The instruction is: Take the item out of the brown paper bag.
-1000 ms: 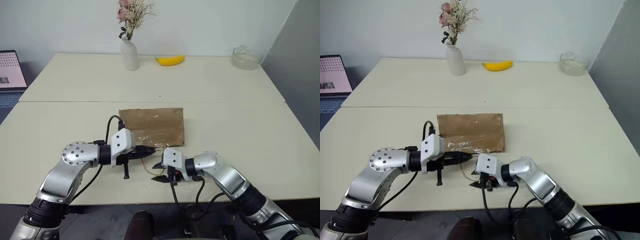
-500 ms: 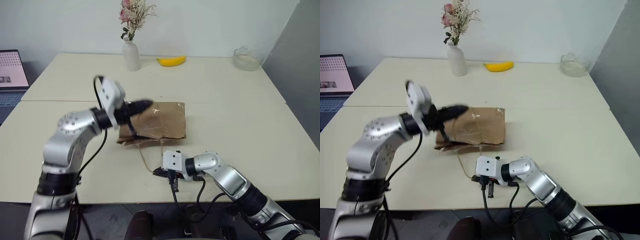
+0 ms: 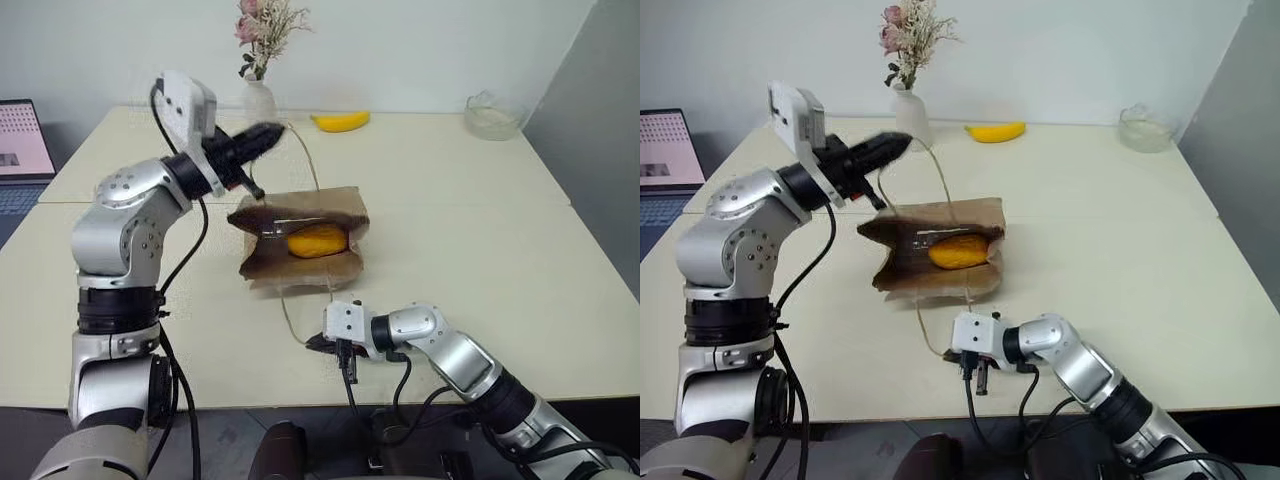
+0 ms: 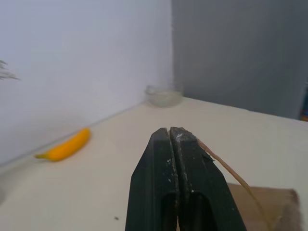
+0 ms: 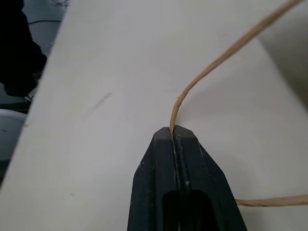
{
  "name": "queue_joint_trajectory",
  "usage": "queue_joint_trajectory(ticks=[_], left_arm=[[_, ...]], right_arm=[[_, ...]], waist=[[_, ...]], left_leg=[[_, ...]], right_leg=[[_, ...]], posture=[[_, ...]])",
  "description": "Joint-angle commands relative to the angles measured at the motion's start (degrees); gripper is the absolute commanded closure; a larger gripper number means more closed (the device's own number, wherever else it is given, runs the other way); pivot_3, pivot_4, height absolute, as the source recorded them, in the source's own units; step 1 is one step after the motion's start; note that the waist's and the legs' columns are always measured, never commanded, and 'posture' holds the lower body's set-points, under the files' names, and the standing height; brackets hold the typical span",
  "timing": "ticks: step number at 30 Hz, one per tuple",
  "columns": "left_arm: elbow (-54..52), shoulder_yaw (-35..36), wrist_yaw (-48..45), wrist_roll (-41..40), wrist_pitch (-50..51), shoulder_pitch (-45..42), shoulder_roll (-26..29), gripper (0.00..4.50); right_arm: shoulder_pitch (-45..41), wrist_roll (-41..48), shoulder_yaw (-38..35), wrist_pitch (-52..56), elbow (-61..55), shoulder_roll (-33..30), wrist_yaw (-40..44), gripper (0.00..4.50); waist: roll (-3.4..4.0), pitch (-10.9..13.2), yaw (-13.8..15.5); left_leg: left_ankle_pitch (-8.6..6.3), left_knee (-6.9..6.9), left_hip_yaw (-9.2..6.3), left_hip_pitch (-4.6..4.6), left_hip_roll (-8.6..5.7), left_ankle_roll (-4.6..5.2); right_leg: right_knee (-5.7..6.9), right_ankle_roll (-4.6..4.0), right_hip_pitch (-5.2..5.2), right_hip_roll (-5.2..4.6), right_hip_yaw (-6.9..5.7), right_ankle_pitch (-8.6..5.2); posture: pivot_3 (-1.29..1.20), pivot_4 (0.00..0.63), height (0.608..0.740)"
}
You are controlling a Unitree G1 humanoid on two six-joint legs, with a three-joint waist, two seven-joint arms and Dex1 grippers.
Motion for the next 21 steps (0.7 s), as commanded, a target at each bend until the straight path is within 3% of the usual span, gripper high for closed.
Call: queue_joint_trajectory(ticks=[1, 6, 11, 15, 18, 21], left_arm=[[-6.3, 0.2, -1.6, -3.9, 3.4, 1.0, 0.8, 4.5], [-10.0, 0.1, -1.4, -6.5, 6.5, 2.8, 0.7, 4.5], [-11.6, -0.1, -1.7, -8.1, 8.1, 3.8, 1.0, 4.5], [-12.2, -0.6, -3.0, -9.0, 9.0, 3.5, 1.4, 4.5], [-11.3, -0.4, -3.8, -9.0, 8.8, 2.3, 2.0, 4.5], [-9.5, 0.5, -3.9, -8.7, 8.1, 0.7, 2.4, 4.5]], right_arm=[[0.0, 3.5, -5.0, 3.4, -6.9, -0.7, -0.2, 3.89], [1.4, 7.3, -10.8, 7.7, -15.5, -3.5, -0.6, 2.13], [2.8, 16.2, -17.5, 15.4, -24.2, -7.6, 1.6, 2.13], [-0.5, 22.3, -21.2, 20.6, -25.3, -5.5, -1.1, 2.13], [-2.4, 23.6, -21.7, 22.4, -24.4, -3.8, -3.5, 2.13], [-3.2, 20.6, -17.7, 20.8, -22.1, -2.1, -6.6, 2.13]], waist=[[0.0, 0.0, 0.0], [0.0, 0.0, 0.0], [0.0, 0.0, 0.0], [0.0, 0.0, -0.2], [0.01, 0.0, -0.2], [0.01, 0.0, -0.1]], left_leg=[[0.0, 0.0, 0.0, -0.01, 0.0, 0.0], [0.0, -0.02, -0.05, -0.02, 0.02, 0.0], [0.0, -0.02, -0.03, -0.02, 0.0, 0.0], [0.0, -0.02, -0.03, 0.0, 0.02, 0.0], [0.0, -0.03, -0.04, 0.02, 0.03, 0.01], [-0.01, -0.03, -0.06, -0.02, 0.02, 0.01]], right_leg=[[0.0, 0.0, -0.01, 0.0, 0.0, 0.0], [0.0, 0.0, -0.03, 0.01, -0.02, 0.0], [-0.02, 0.0, -0.02, 0.01, 0.0, -0.01], [-0.01, 0.0, -0.02, 0.02, 0.0, 0.0], [0.0, 0.0, -0.02, 0.03, -0.01, -0.01], [-0.02, -0.01, -0.03, 0.04, -0.03, -0.01]], posture=[[0.0, 0.15, 0.74], [0.0, 0.15, 0.74], [0.0, 0.15, 0.74], [0.0, 0.15, 0.74], [0.0, 0.15, 0.74], [0.0, 0.15, 0.74]])
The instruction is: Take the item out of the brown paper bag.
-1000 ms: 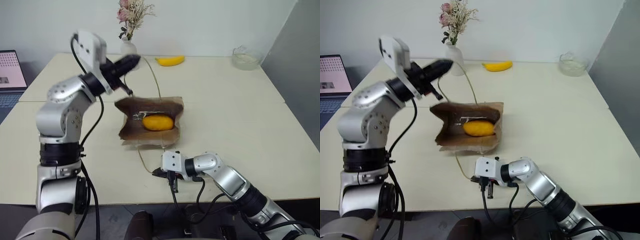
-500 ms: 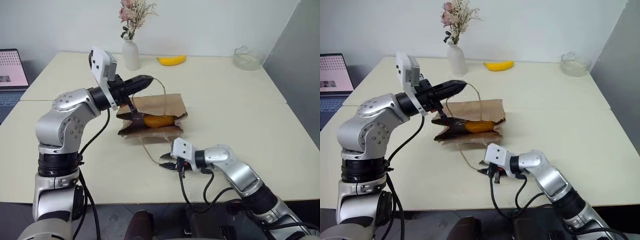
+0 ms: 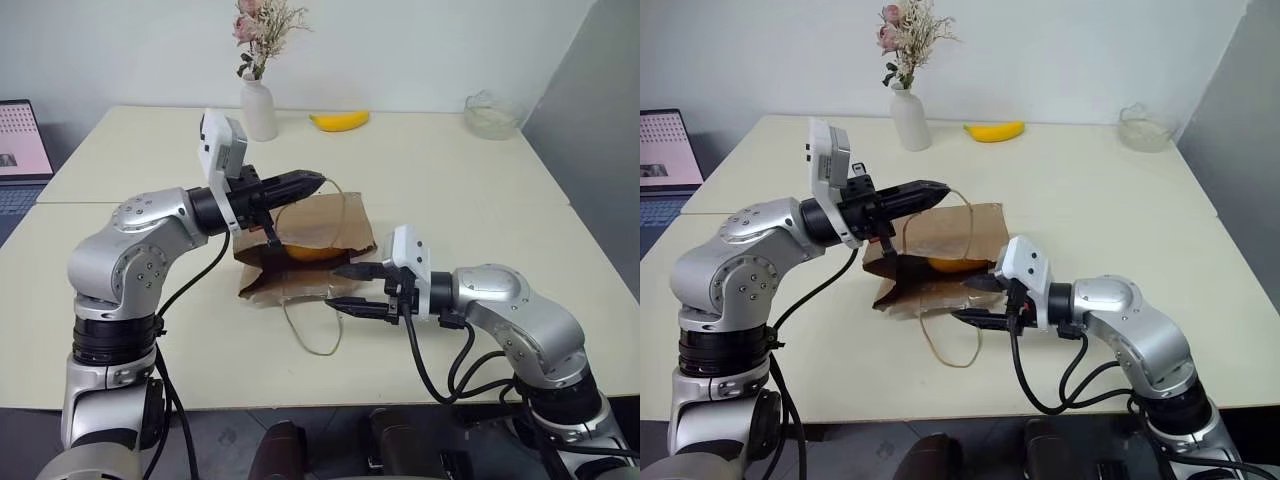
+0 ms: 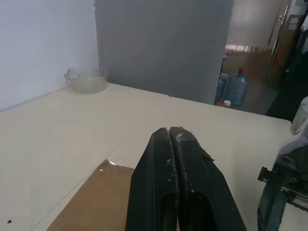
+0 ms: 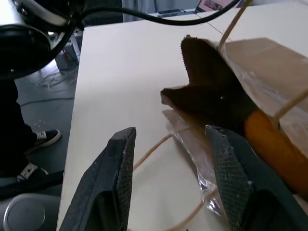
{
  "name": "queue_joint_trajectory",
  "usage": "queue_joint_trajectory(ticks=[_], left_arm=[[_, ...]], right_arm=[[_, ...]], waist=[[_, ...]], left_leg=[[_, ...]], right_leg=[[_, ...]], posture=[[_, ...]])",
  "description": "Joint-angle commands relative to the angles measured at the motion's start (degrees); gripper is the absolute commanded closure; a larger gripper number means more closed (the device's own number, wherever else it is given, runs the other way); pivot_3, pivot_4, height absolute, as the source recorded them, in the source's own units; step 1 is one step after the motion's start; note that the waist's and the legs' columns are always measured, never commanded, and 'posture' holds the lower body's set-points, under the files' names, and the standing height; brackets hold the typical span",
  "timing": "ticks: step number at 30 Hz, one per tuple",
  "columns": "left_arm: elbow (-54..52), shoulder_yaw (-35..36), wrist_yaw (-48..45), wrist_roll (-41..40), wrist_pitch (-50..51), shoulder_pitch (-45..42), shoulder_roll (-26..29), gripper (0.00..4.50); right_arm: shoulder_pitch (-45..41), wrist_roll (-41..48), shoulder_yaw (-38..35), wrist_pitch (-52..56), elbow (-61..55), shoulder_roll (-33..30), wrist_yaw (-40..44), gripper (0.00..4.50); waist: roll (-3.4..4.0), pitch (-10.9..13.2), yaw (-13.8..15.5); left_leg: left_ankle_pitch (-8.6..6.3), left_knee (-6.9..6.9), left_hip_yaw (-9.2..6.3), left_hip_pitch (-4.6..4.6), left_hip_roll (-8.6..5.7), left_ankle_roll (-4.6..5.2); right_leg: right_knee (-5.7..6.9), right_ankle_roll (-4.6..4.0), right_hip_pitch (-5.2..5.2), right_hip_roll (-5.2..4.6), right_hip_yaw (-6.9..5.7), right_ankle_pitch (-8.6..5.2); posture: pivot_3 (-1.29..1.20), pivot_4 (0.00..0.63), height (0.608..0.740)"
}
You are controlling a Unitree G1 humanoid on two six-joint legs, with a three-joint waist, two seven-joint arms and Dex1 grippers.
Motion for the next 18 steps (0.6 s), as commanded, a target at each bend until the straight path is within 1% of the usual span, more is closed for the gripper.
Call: queue_joint_trajectory(ticks=[1, 5, 8, 10, 12, 15, 18], left_arm=[[0.7, 1.6, -0.4, -0.5, -1.0, -3.0, 1.1, 4.5], [1.3, 1.6, -0.9, -0.5, -1.4, -3.4, 1.6, 4.5], [1.3, 1.7, -1.1, -0.6, -1.3, -3.4, 1.8, 4.5], [1.5, 2.5, -0.5, -1.3, -0.8, -3.7, 1.4, 4.5], [1.7, 2.5, -0.5, -1.3, -0.8, -3.9, 1.4, 4.5], [2.2, 3.1, 0.5, -2.1, -0.2, -4.4, 0.9, 4.5], [3.4, 4.2, 2.2, -3.8, 1.0, -5.7, 0.0, 4.5]], right_arm=[[-1.5, -2.9, 3.5, -2.0, 2.1, 2.1, -4.1, 2.13], [-3.4, -9.0, 6.6, -5.4, 7.7, 6.0, -10.8, 2.13], [-4.7, -10.8, 6.7, -5.8, 10.7, 9.7, -14.9, 2.13], [-5.8, -12.6, 6.6, -5.9, 14.0, 13.2, -19.0, 2.13], [-6.6, -14.5, 7.2, -6.6, 17.1, 15.1, -21.2, 2.13], [-7.5, -18.4, 9.8, -9.1, 19.4, 14.2, -21.5, 1.53], [-7.8, -21.9, 11.7, -11.2, 20.2, 13.0, -22.2, 0.39]], waist=[[0.0, 0.0, 0.0], [0.01, 0.0, 0.0], [0.0, 0.0, 0.0], [0.0, 0.0, 0.0], [0.01, 0.0, 0.0], [0.01, 0.0, 0.0], [0.01, 0.0, 0.0]], left_leg=[[0.0, 0.0, 0.02, -0.01, 0.0, 0.0], [0.0, 0.0, 0.08, -0.01, -0.02, 0.0], [0.0, 0.0, 0.07, -0.04, -0.01, 0.0], [0.0, 0.0, 0.06, -0.08, 0.0, 0.0], [0.0, -0.01, 0.07, -0.09, 0.02, 0.0], [0.0, -0.02, 0.08, -0.1, 0.0, 0.0], [0.0, -0.01, 0.08, -0.12, -0.02, 0.0]], right_leg=[[-0.01, 0.0, 0.0, 0.0, 0.01, 0.0], [-0.02, 0.0, -0.03, -0.01, 0.07, 0.0], [-0.01, 0.0, -0.07, -0.01, 0.05, 0.0], [-0.01, 0.0, -0.11, -0.01, 0.05, 0.0], [-0.01, 0.0, -0.12, -0.01, 0.06, 0.0], [-0.01, 0.0, -0.13, -0.02, 0.07, 0.0], [-0.04, 0.0, -0.13, -0.03, 0.06, 0.0]], posture=[[0.0, 0.15, 0.74], [0.0, 0.15, 0.74], [0.0, 0.15, 0.74], [0.0, 0.15, 0.74], [0.0, 0.15, 0.74], [0.0, 0.15, 0.74], [0.0, 0.15, 0.74]])
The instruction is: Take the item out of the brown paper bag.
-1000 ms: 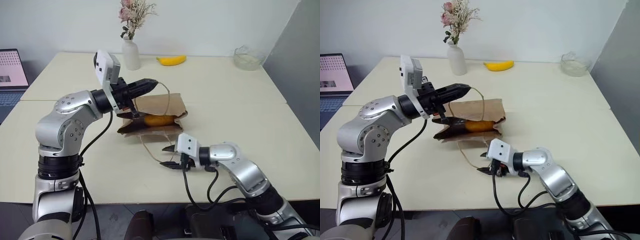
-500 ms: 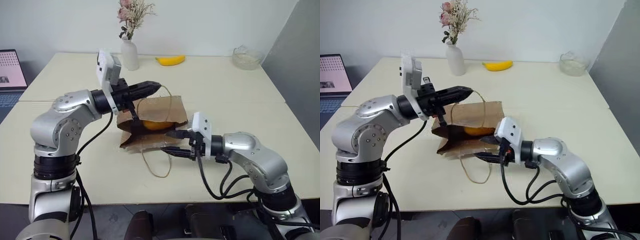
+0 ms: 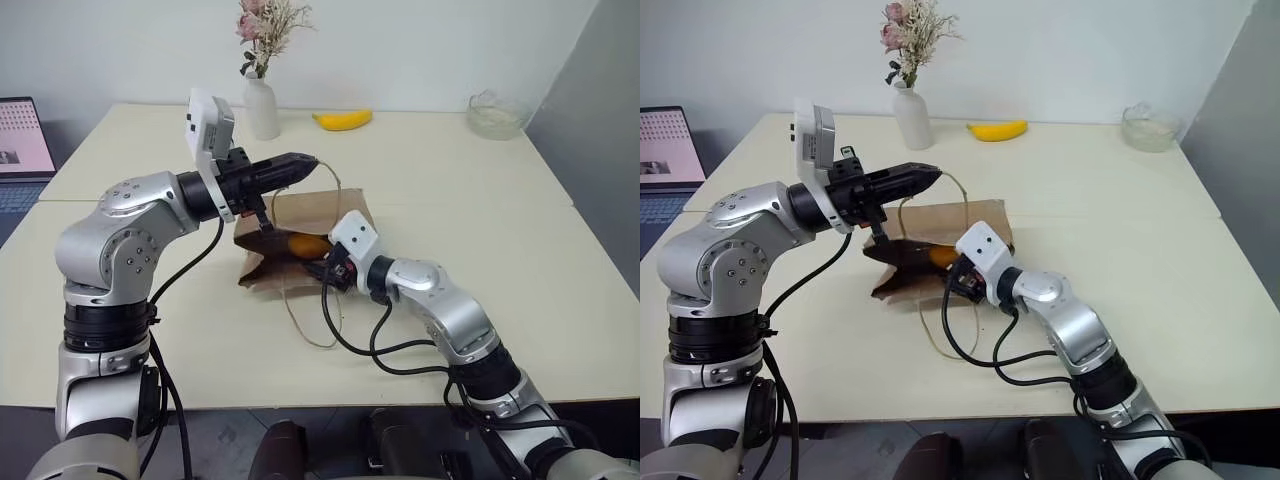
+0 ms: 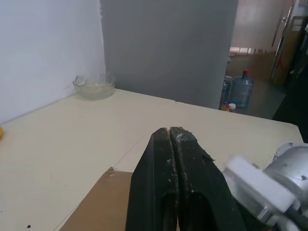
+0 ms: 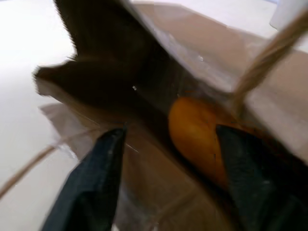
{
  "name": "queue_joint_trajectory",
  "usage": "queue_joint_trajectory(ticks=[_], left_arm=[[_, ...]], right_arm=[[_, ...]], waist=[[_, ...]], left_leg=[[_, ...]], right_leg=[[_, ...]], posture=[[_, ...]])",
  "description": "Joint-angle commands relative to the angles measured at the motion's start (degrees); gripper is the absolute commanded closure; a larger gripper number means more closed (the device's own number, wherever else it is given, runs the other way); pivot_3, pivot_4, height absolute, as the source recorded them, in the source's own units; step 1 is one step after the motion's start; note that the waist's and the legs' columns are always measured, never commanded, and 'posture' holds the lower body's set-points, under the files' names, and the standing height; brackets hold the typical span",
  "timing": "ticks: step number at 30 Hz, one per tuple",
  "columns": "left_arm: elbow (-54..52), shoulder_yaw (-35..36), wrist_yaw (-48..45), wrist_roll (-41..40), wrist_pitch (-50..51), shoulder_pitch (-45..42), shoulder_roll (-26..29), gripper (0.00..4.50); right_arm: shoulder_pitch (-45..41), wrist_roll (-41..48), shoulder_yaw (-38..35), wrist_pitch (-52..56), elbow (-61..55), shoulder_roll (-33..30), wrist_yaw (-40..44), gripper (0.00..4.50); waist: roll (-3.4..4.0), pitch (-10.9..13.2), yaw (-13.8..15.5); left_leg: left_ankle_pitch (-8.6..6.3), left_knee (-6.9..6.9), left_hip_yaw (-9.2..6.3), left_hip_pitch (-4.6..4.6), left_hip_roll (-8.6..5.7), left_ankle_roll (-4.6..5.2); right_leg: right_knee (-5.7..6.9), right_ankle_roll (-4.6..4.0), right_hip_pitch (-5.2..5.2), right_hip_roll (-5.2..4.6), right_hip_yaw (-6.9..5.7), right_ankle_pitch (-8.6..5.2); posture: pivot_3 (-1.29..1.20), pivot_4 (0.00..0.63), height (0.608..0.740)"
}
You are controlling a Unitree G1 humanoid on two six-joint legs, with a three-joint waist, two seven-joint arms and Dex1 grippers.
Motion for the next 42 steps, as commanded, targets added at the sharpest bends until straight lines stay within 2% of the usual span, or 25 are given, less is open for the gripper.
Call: queue_joint_trajectory(ticks=[1, 7, 12, 21, 27, 30, 41, 42], left_arm=[[0.3, 3.1, 1.9, -2.9, 1.1, -2.9, -0.6, 4.5], [2.1, 4.9, 4.3, -4.6, 2.7, -4.3, -1.7, 4.5], [3.2, 5.7, 5.4, -5.9, 3.4, -5.0, -2.3, 4.5], [2.0, 5.1, 6.2, -7.1, 3.7, -4.3, -2.9, 4.5], [2.3, 4.9, 6.1, -6.7, 3.3, -4.2, -2.8, 4.5], [2.2, 4.8, 5.9, -6.1, 2.9, -3.5, -2.4, 4.5], [3.7, 4.4, 5.1, -3.0, 0.7, -2.4, -1.3, 4.5], [3.8, 4.4, 5.0, -2.7, 0.5, -2.2, -1.2, 4.5]], right_arm=[[-1.6, -5.0, 2.3, -4.1, -0.6, -1.6, -1.1, 0.08], [-4.1, -16.7, 9.6, -12.7, 1.5, -6.7, -0.9, 0.03], [-8.1, -24.3, 12.9, -18.5, 7.3, -7.5, -1.0, 0.03], [-16.8, -32.9, 17.2, -26.3, 24.4, -5.7, 2.7, 0.03], [-20.0, -34.6, 15.9, -29.8, 34.4, -2.6, 2.9, 0.03], [-20.3, -33.8, 14.4, -31.1, 35.1, -1.9, 3.3, 0.63], [-14.2, -30.0, 8.6, -28.7, 21.2, -4.1, 10.6, 4.33], [-13.4, -29.0, 7.7, -27.9, 18.8, -4.9, 12.0, 4.44]], waist=[[0.0, 0.0, 0.0], [0.0, 0.0, 0.0], [0.0, 0.0, -0.1], [0.0, 0.0, -0.1], [0.0, 0.0, -0.1], [0.0, 0.0, -0.2], [0.01, 0.0, -0.1], [0.01, 0.0, -0.1]], left_leg=[[0.0, 0.0, -0.01, -0.01, 0.0, 0.0], [0.0, 0.0, -0.01, 0.0, 0.01, 0.0], [0.0, -0.01, 0.0, 0.02, 0.03, 0.0], [0.0, 0.0, 0.03, 0.02, 0.01, -0.01], [0.0, -0.01, 0.03, 0.02, 0.03, -0.01], [0.0, -0.01, 0.03, 0.03, 0.03, -0.01], [0.0, -0.01, 0.02, 0.03, 0.03, -0.01], [0.0, -0.01, 0.01, 0.02, 0.03, -0.01]], right_leg=[[0.0, 0.0, 0.0, 0.0, -0.01, 0.0], [0.0, 0.0, -0.02, 0.01, -0.01, 0.0], [0.01, 0.0, -0.02, 0.02, 0.0, 0.0], [0.02, -0.01, -0.02, 0.01, 0.04, 0.01], [0.02, -0.02, -0.03, 0.01, 0.05, 0.01], [0.04, -0.02, -0.02, 0.01, 0.06, 0.01], [0.05, -0.02, -0.02, 0.0, 0.05, 0.01], [0.04, -0.02, -0.03, 0.0, 0.04, 0.01]], posture=[[0.0, 0.15, 0.74], [0.0, 0.15, 0.74], [0.0, 0.15, 0.74], [0.0, 0.15, 0.74], [0.0, 0.15, 0.74], [0.0, 0.15, 0.74], [0.0, 0.15, 0.74], [0.0, 0.15, 0.74]])
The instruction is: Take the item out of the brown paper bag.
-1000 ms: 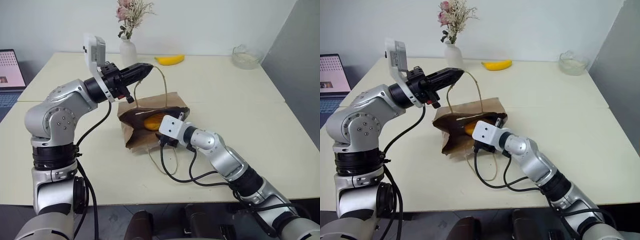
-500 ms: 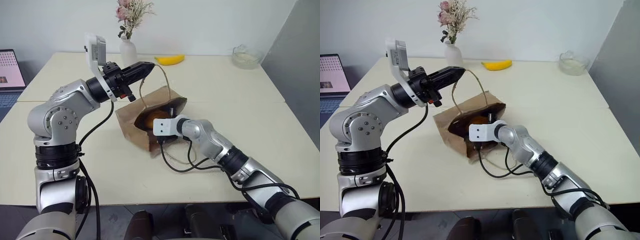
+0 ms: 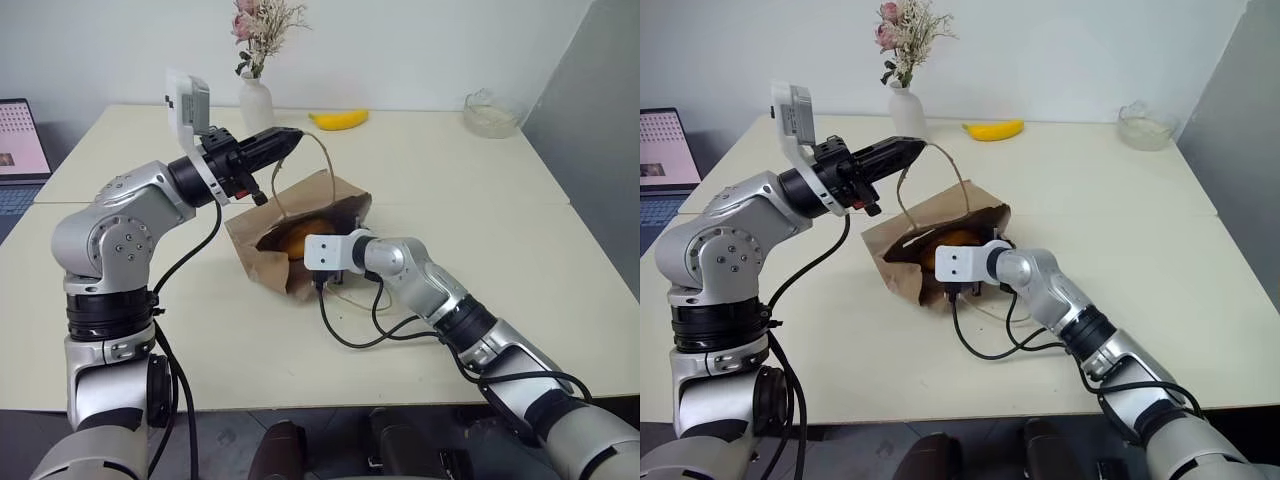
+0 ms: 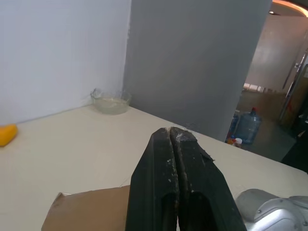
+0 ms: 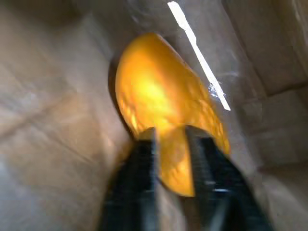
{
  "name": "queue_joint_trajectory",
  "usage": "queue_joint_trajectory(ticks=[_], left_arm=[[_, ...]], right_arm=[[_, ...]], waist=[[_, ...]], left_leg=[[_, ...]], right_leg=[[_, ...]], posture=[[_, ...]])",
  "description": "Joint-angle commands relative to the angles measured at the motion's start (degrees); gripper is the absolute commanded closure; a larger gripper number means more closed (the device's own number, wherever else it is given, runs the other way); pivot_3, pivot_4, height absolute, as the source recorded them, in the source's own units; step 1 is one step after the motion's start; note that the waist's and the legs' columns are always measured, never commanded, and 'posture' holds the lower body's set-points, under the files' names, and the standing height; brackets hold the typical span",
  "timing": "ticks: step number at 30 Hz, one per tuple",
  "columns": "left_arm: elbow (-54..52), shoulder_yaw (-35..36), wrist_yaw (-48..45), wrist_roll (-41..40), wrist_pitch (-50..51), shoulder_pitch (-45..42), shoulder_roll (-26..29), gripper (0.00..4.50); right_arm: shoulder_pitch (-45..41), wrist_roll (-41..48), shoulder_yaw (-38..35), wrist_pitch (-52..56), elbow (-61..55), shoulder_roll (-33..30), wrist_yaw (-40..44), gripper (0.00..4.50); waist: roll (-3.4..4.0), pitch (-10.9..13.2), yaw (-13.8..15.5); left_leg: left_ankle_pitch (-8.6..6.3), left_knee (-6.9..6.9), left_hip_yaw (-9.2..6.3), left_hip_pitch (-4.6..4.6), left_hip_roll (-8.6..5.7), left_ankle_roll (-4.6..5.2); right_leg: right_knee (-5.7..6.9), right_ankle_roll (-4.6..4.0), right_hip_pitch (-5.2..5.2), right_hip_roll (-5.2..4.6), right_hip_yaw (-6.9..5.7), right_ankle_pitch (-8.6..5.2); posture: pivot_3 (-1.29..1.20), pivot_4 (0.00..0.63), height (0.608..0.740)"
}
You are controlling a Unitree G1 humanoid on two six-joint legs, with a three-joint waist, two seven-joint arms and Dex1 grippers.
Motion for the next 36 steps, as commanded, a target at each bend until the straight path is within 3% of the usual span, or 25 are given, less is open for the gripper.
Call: queue_joint_trajectory(ticks=[1, 6, 10, 13, 20, 26, 36], left_arm=[[-0.4, 0.7, -0.5, 1.1, -1.8, 0.0, 1.0, 4.5], [0.3, 0.7, -0.6, 2.1, -2.5, 0.0, 1.3, 4.5], [0.5, 0.6, -0.8, 2.4, -2.5, -0.4, 1.3, 4.5], [0.6, 0.6, -1.3, 2.4, -2.2, -0.6, 1.4, 4.5], [1.1, 0.7, -1.8, 2.0, -1.7, -2.1, 1.2, 4.5], [1.4, 1.0, -2.0, 1.3, -1.0, -3.5, 1.3, 4.5], [2.4, 1.5, -2.0, 1.2, -1.3, -3.8, 1.3, 4.5]], right_arm=[[1.9, 3.4, -4.4, 2.5, -9.4, -2.3, 4.6, 4.44], [5.3, 8.5, -8.1, 7.1, -19.4, -6.0, 11.1, 4.44], [6.6, 10.7, -9.9, 8.3, -24.1, -6.8, 11.5, 4.44], [6.1, 8.7, -9.5, 7.2, -24.4, -6.7, 9.3, 3.56], [1.0, 1.5, -4.7, 1.4, -14.8, -5.2, 4.3, 1.0], [-5.0, -5.8, 0.6, -6.5, -5.4, -4.8, 2.0, 1.0], [-12.6, -11.9, 5.1, -14.9, 14.1, 2.3, -3.8, 1.0]], waist=[[0.01, 0.0, 0.1], [0.01, 0.0, 0.1], [0.01, 0.0, 0.0], [0.01, 0.0, 0.0], [0.01, 0.0, 0.1], [0.01, 0.0, 0.1], [0.01, 0.0, 0.0]], left_leg=[[0.0, 0.0, -0.01, 0.0, 0.0, 0.0], [0.0, 0.0, -0.02, -0.01, -0.01, 0.0], [0.0, 0.0, -0.01, 0.0, -0.01, 0.0], [0.0, 0.0, -0.01, 0.01, 0.01, 0.0], [0.0, 0.0, 0.01, 0.01, -0.01, 0.0], [0.0, 0.0, 0.03, -0.02, -0.02, 0.0], [0.0, 0.0, 0.03, -0.01, -0.01, 0.0]], right_leg=[[0.0, 0.0, 0.0, 0.0, -0.01, 0.0], [-0.02, 0.01, 0.01, -0.01, -0.03, 0.0], [-0.02, 0.01, 0.01, 0.0, -0.03, -0.01], [-0.02, 0.01, 0.0, 0.01, -0.04, -0.01], [-0.02, 0.01, 0.0, 0.0, -0.02, -0.01], [-0.04, 0.0, -0.02, 0.0, 0.0, -0.01], [-0.02, -0.01, -0.02, 0.0, 0.02, 0.0]], posture=[[0.0, 0.15, 0.74], [0.0, 0.15, 0.74], [0.0, 0.15, 0.74], [0.0, 0.15, 0.74], [0.0, 0.15, 0.74], [0.0, 0.15, 0.74], [0.0, 0.15, 0.74]])
